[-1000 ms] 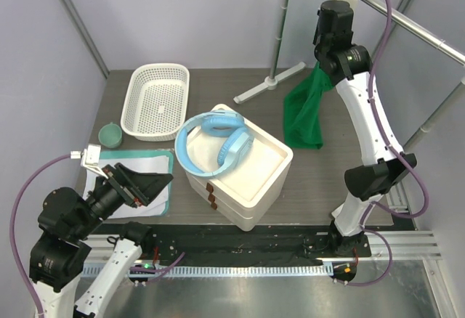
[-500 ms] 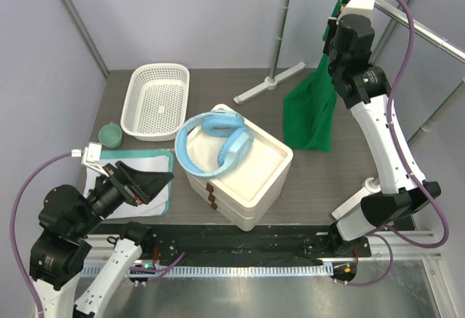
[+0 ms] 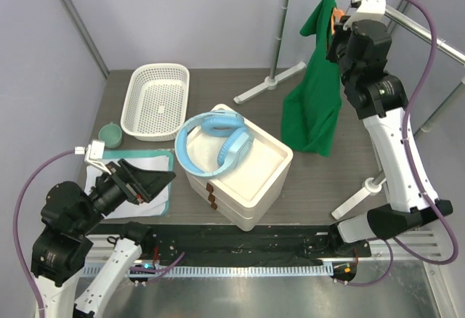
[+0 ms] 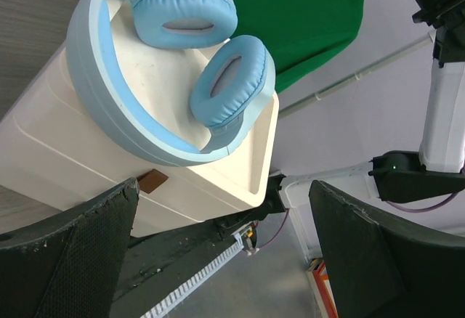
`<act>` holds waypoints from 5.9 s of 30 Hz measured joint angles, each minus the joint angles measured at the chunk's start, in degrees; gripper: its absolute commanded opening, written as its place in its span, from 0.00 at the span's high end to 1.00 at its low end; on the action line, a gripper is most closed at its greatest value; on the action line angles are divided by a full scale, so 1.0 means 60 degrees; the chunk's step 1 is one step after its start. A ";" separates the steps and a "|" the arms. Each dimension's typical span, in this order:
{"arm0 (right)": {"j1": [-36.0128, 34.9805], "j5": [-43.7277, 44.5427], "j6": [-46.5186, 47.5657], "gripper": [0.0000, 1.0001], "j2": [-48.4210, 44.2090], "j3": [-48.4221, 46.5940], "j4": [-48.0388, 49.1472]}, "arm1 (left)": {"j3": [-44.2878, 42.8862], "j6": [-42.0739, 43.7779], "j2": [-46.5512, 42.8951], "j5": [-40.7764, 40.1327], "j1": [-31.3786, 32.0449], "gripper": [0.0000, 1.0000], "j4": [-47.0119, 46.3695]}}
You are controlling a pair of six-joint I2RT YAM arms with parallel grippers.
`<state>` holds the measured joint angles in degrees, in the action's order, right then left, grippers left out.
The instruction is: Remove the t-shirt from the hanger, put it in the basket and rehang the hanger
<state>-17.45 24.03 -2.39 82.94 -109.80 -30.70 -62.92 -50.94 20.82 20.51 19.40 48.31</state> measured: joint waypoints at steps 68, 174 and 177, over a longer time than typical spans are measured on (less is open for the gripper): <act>-0.0011 -0.4207 -0.1708 0.99 -0.6958 0.3530 -0.4564 | -1.1417 0.3493 1.5271 -0.5067 0.7220 0.52 -0.2193; -0.0335 -0.5144 -0.1705 0.99 -0.8568 0.4819 -0.6561 | -1.2029 0.4564 1.4987 -0.8739 0.7763 1.00 -0.3016; -0.0335 -0.5289 -0.1708 0.99 -0.8564 0.4743 -0.6466 | -1.2069 0.4812 1.4925 -0.9180 0.7898 1.00 -0.3056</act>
<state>-19.46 -7.70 -12.64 31.55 -81.34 -69.49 -135.33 -22.06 110.37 -34.57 66.78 29.98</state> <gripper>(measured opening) 0.113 0.007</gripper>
